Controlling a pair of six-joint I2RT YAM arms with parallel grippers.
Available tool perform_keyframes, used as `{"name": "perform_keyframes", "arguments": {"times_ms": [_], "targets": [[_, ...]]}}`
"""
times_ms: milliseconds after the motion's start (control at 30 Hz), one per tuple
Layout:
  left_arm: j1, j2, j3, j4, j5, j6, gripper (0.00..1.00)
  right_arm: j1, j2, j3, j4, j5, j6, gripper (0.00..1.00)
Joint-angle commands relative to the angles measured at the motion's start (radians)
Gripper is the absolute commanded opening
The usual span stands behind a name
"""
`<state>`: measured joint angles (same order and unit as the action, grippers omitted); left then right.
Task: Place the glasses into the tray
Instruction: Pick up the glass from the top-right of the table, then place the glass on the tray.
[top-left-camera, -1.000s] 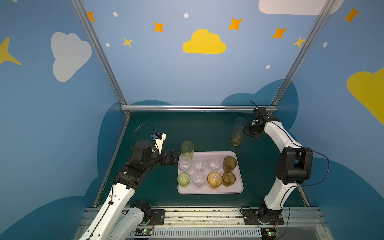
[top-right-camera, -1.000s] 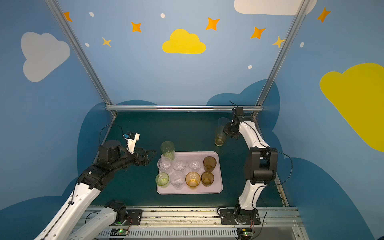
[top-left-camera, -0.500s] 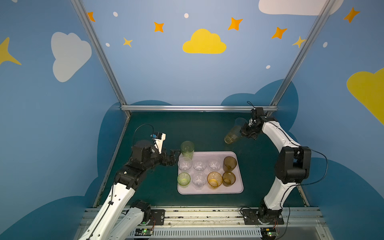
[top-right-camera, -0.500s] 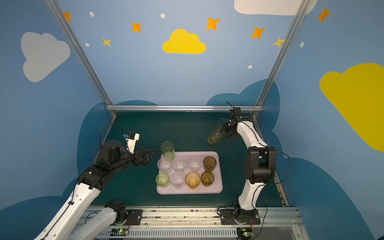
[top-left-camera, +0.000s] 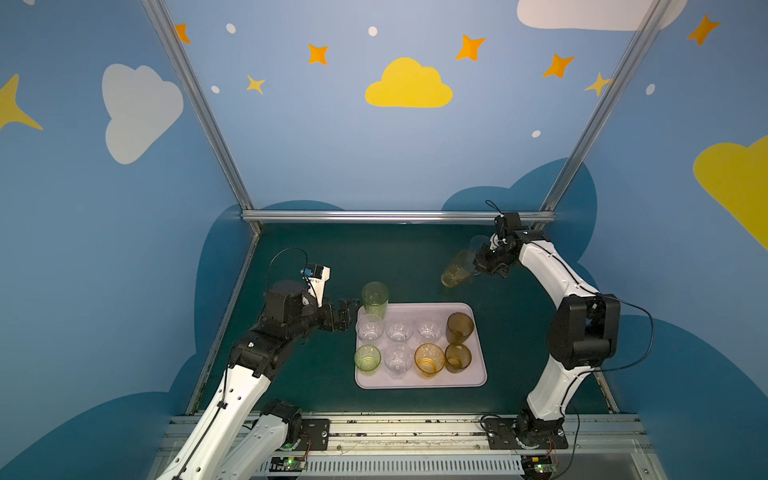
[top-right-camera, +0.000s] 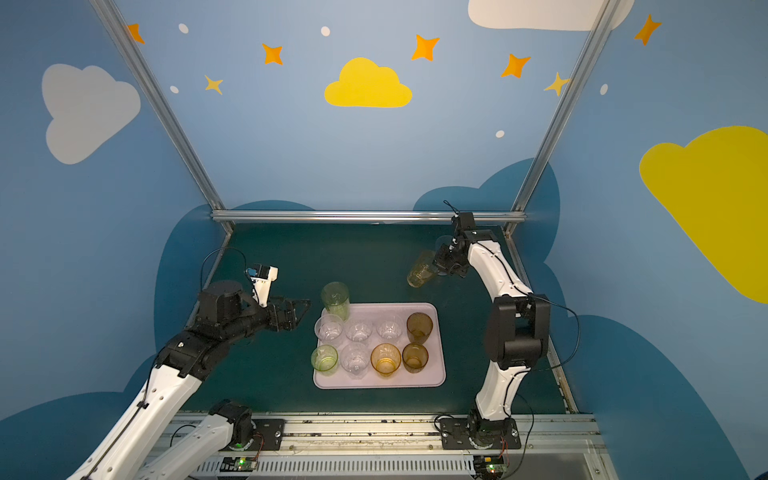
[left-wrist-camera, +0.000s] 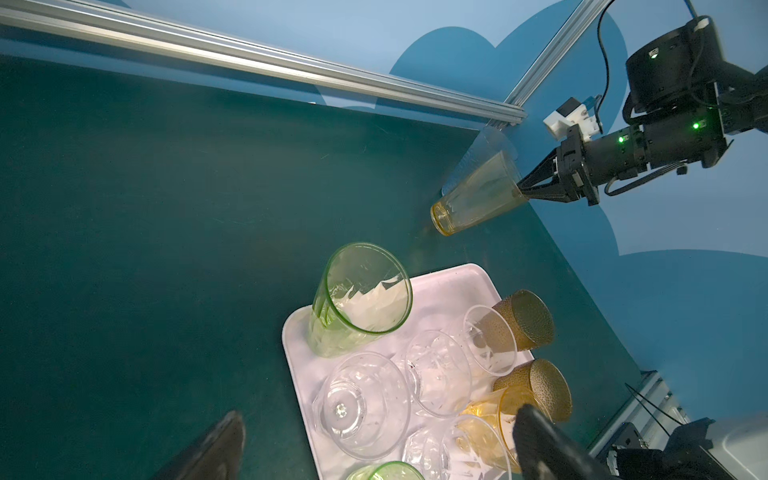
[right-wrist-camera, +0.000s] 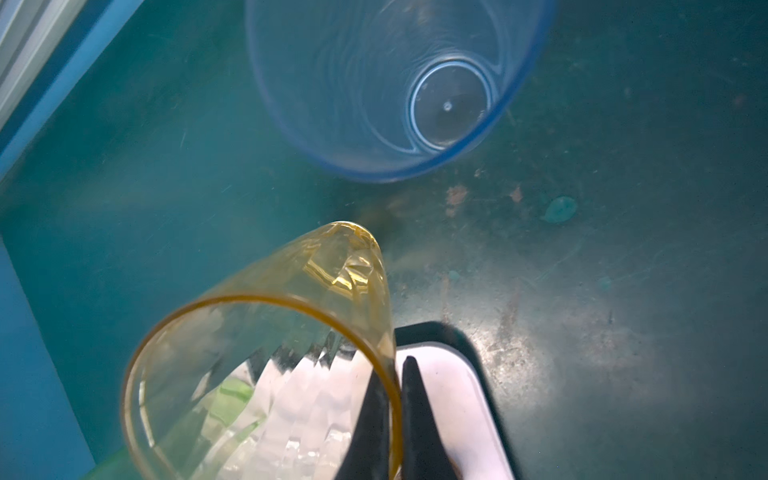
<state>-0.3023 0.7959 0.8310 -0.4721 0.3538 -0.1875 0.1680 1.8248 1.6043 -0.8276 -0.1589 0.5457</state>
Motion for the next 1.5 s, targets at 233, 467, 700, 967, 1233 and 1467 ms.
{"name": "perform_keyframes", "arguments": {"times_ms": [233, 467, 700, 967, 1233, 1467], "targets": [[-0.002, -0.002, 0.028, -0.017, -0.026, -0.025, 1.0, 0.069, -0.171, -0.036, 0.007, -0.024, -0.001, 0.0], [-0.001, -0.013, 0.066, -0.039, -0.038, -0.057, 1.0, 0.089, -0.284, -0.069, -0.009, -0.031, -0.012, 0.0], [-0.002, -0.026, 0.063, -0.037, -0.003, -0.119, 1.0, 0.102, -0.42, -0.185, 0.012, -0.029, -0.008, 0.0], [-0.004, -0.031, 0.058, -0.028, 0.034, -0.172, 1.0, 0.129, -0.538, -0.257, -0.029, 0.02, -0.018, 0.0], [-0.025, -0.005, 0.062, -0.002, 0.084, -0.206, 1.0, 0.171, -0.616, -0.326, -0.027, 0.052, 0.008, 0.0], [-0.065, 0.002, 0.069, 0.009, 0.083, -0.224, 1.0, 0.208, -0.647, -0.347, -0.045, 0.089, 0.017, 0.0]]}}
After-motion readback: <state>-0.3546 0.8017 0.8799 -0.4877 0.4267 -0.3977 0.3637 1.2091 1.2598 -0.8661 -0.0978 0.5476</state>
